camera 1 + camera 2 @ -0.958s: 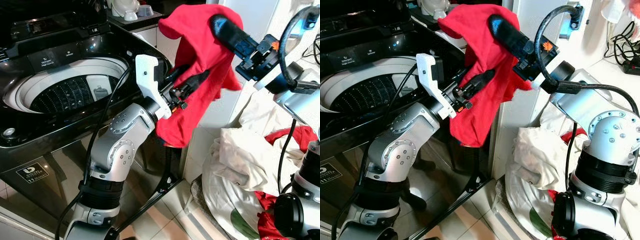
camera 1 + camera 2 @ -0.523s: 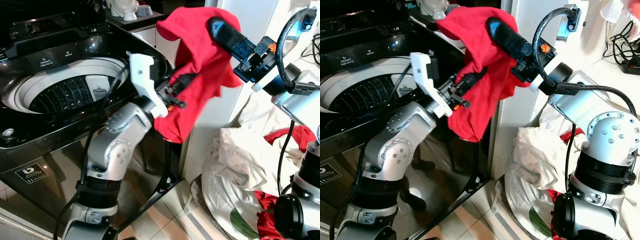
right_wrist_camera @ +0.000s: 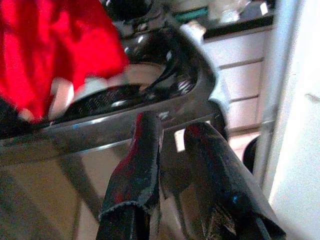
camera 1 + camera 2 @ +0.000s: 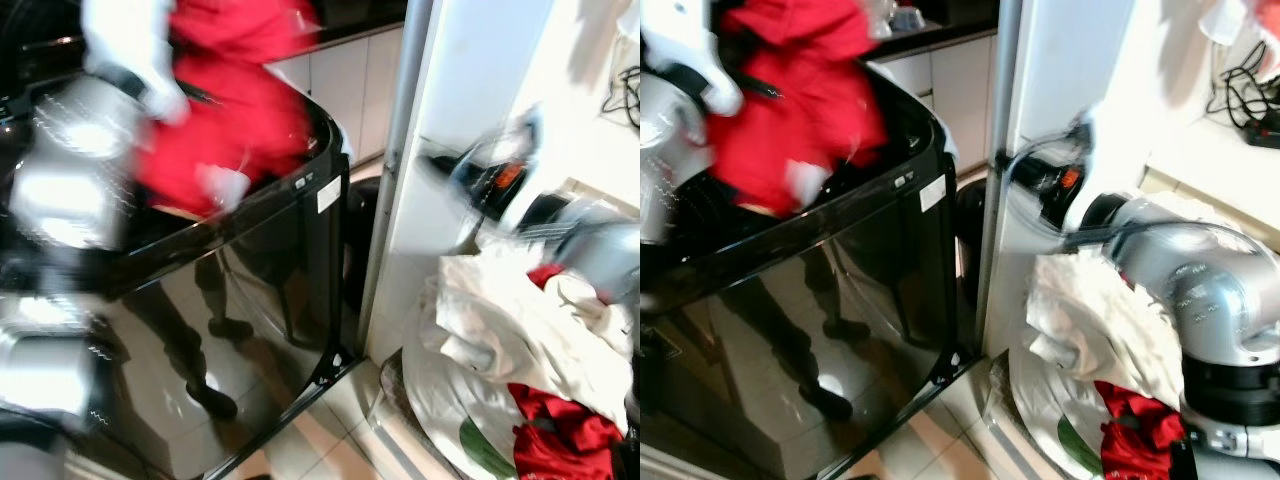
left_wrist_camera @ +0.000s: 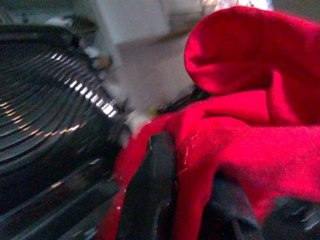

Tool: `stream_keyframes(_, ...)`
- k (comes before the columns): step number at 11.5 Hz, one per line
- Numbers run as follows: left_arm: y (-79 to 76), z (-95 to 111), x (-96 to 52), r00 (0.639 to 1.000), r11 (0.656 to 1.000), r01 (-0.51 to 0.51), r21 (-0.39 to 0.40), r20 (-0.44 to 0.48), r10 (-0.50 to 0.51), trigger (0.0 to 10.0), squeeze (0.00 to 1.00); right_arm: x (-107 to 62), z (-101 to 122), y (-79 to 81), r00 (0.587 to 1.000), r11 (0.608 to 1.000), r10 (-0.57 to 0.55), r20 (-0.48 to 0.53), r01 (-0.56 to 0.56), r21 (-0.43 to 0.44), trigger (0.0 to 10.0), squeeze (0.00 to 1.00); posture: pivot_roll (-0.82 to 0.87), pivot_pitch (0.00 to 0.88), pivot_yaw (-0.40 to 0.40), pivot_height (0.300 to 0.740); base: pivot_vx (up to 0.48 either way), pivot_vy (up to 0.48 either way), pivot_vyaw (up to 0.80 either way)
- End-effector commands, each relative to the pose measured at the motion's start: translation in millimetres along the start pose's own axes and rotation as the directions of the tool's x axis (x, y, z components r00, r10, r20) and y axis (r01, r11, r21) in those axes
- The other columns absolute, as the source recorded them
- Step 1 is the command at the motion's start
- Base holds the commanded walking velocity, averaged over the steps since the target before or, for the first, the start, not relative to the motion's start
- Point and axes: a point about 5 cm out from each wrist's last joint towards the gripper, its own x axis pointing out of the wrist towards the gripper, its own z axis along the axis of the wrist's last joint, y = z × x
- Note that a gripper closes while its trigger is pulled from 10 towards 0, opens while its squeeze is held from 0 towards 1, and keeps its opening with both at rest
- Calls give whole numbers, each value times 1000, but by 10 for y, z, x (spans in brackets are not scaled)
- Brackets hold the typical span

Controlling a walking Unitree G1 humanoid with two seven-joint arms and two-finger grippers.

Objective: Clothes washing

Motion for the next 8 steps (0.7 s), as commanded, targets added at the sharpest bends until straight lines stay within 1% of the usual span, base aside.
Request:
stream_keyframes(1, 170, -59, 64, 995, 991, -40, 131, -81, 51, 0, 0, -1, -7, 108, 999, 998, 35, -6, -35, -54, 10000, 0, -33, 0, 38, 740, 0, 0, 0)
stream_keyframes(2, 219, -173, 93, 987, 983, -34, 180, -148, 62, 10000, 0, 16, -31, 147, 999, 997, 49, -8, -50, -64, 10000, 0, -34, 0, 42, 740, 0, 0, 0)
stream_keyframes(3, 206, -262, 104, 982, 978, 2, 209, -187, 38, 10000, 0, 31, -45, 179, 998, 995, 62, -10, -63, -80, 10000, 0, -41, 0, 49, 740, 0, 0, 0)
stream_keyframes(4, 104, -448, 104, 963, 979, 99, 181, -266, -49, 10000, 1000, 43, -93, 276, 993, 986, 113, -33, -116, -120, 10000, 0, -45, 0, 50, 740, 0, 0, 0)
stream_keyframes(5, 25, -633, 65, 913, 959, 210, 190, -390, -122, 10000, 1000, 18, -161, 358, 984, 974, 162, -73, -171, -150, 10000, 0, -49, 0, 53, 740, 0, 0, 0)
stream_keyframes(6, 8, -736, 48, 875, 945, 266, 192, -459, -153, 10000, 1000, -7, -196, 431, 973, 962, 210, -90, -223, -160, 10000, 0, -49, 0, 54, 740, 0, 0, 0)
stream_keyframes(7, 9, -785, 36, 858, 940, 283, 191, -489, -159, 10000, 1000, -21, -217, 474, 966, 953, 240, -98, -253, -165, 10000, 0, -49, 0, 54, 740, 0, 0, 0)
stream_keyframes(8, 18, -809, 31, 845, 934, 299, 196, -509, -164, 10000, 1000, -20, -229, 483, 964, 950, 246, -105, -261, -173, 10000, 0, -47, 0, 53, 740, 0, 0, 0)
